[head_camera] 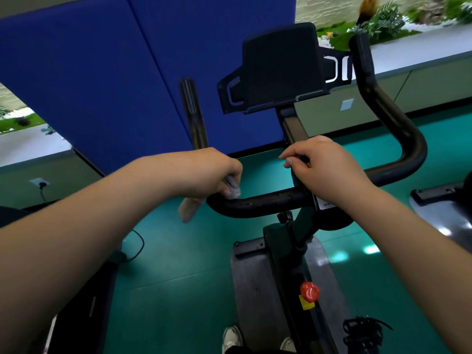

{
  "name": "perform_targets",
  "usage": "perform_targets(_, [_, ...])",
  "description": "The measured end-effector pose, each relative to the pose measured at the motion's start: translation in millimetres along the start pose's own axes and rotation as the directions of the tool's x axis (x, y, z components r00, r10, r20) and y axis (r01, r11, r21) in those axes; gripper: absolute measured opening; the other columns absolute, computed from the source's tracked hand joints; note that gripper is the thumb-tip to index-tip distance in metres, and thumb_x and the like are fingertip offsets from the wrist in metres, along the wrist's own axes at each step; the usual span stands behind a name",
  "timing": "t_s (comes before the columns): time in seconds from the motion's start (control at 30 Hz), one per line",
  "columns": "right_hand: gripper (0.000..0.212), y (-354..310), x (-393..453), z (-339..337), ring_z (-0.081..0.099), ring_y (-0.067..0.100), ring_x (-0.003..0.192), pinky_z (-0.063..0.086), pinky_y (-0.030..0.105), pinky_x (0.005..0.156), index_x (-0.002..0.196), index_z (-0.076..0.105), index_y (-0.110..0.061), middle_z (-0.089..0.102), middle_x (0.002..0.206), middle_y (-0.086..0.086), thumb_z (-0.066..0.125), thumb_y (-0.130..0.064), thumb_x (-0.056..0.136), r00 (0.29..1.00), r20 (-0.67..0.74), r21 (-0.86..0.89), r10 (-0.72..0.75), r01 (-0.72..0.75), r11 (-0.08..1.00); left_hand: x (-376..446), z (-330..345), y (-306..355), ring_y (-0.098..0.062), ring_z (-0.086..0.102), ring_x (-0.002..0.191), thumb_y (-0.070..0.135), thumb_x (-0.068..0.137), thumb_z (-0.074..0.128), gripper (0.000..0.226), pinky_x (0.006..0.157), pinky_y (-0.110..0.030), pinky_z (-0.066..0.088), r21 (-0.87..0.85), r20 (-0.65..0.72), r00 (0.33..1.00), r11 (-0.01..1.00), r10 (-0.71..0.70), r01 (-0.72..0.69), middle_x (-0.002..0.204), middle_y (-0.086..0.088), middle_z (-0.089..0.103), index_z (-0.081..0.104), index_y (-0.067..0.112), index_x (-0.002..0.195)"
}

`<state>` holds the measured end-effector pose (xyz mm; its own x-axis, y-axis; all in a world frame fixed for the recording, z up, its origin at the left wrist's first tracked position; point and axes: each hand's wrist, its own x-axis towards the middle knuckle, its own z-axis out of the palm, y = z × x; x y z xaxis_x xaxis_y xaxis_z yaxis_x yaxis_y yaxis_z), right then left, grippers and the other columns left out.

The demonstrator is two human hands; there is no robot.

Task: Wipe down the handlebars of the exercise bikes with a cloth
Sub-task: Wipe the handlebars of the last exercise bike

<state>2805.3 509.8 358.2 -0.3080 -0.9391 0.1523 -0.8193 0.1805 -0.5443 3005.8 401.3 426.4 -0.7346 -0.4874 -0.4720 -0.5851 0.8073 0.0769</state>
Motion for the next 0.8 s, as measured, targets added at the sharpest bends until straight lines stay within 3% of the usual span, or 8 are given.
perform_targets(0.07, [0.019,0.9,0.2,0.3,0.062,0.009,0.074,0.055,0.035,0.075,0.103,0.064,-0.041,0.065,0.101,-0.009,0.049,-0.036,0.092,1.000,-0.003,-0.006,-0.004,0.004,1.000,6.8,8.2,11.1,-0.004,0.050,0.076,0.022,0.091,0.061,0.008,0.061,-0.023,0.039,-0.037,-0.029,0.999,0.999,0.025,-0.026,0.080,0.017,0.051,0.056,0.026,0.096])
perform_targets(0.17, [0.019,1.6,1.4,1.0,0.062,0.009,0.068,0.056,0.034,0.072,0.102,0.064,-0.042,0.065,0.102,-0.009,0.049,-0.037,0.091,1.000,0.005,-0.007,0.001,-0.001,1.000,6.0,6.3,11.7,-0.011,0.054,0.085,0.027,0.092,0.059,0.007,0.071,-0.029,0.044,-0.069,-0.026,0.999,0.997,0.035,-0.037,0.090,0.014,0.055,0.054,0.031,0.096])
perform_targets(0.3, [0.019,0.7,1.7,0.9,0.063,0.010,0.071,0.056,0.034,0.073,0.101,0.064,-0.042,0.065,0.102,-0.008,0.049,-0.038,0.091,1.000,0.007,-0.002,-0.008,0.008,1.000,-4.1,-9.0,0.7,-0.007,0.055,0.084,0.028,0.092,0.060,0.007,0.073,-0.030,0.046,0.007,0.040,0.999,1.000,-0.001,0.001,0.090,0.015,0.059,0.056,0.034,0.092])
perform_targets(0.43, [0.019,1.0,0.0,-0.1,0.062,0.010,0.076,0.054,0.034,0.077,0.103,0.064,-0.040,0.064,0.102,-0.008,0.051,-0.035,0.091,1.000,-0.002,0.019,-0.006,0.006,1.000,3.7,0.0,16.8,-0.005,0.053,0.080,0.031,0.091,0.060,0.007,0.062,-0.019,0.038,-0.117,-0.032,0.998,0.991,0.053,-0.057,0.086,0.019,0.054,0.054,0.034,0.092])
perform_targets(0.53, [0.021,0.3,-2.2,-4.1,0.058,0.005,0.084,0.047,0.028,0.075,0.106,0.064,-0.038,0.061,0.101,-0.011,0.049,-0.031,0.094,1.000,0.013,0.056,-0.022,0.021,0.998,8.9,7.5,21.4,-0.005,0.052,0.092,0.032,0.091,0.061,0.010,0.076,-0.023,0.040,-0.221,-0.104,0.992,0.970,0.077,-0.099,0.096,0.021,0.053,0.053,0.038,0.094])
perform_targets(0.7, [0.031,3.4,-4.0,-8.7,0.047,-0.010,0.080,0.034,0.010,0.066,0.118,0.058,-0.031,0.067,0.090,-0.018,0.043,-0.015,0.097,0.998,0.004,0.157,-0.060,0.059,0.986,5.5,0.1,11.6,0.006,0.051,0.081,0.032,0.088,0.066,0.012,0.067,-0.015,0.037,-0.167,-0.070,0.994,0.982,0.082,-0.093,0.086,0.025,0.054,0.056,0.039,0.090])
perform_targets(0.8, [0.033,4.2,-4.8,-7.9,0.052,0.003,0.100,0.040,0.023,0.078,0.124,0.052,-0.029,0.068,0.091,-0.016,0.042,-0.013,0.097,0.997,-0.007,0.154,-0.081,0.081,0.985,19.5,11.7,29.8,0.000,0.055,0.091,0.031,0.087,0.067,0.009,0.079,-0.021,0.041,-0.300,-0.212,0.973,0.942,0.090,-0.152,0.097,0.020,0.061,0.061,0.034,0.093])
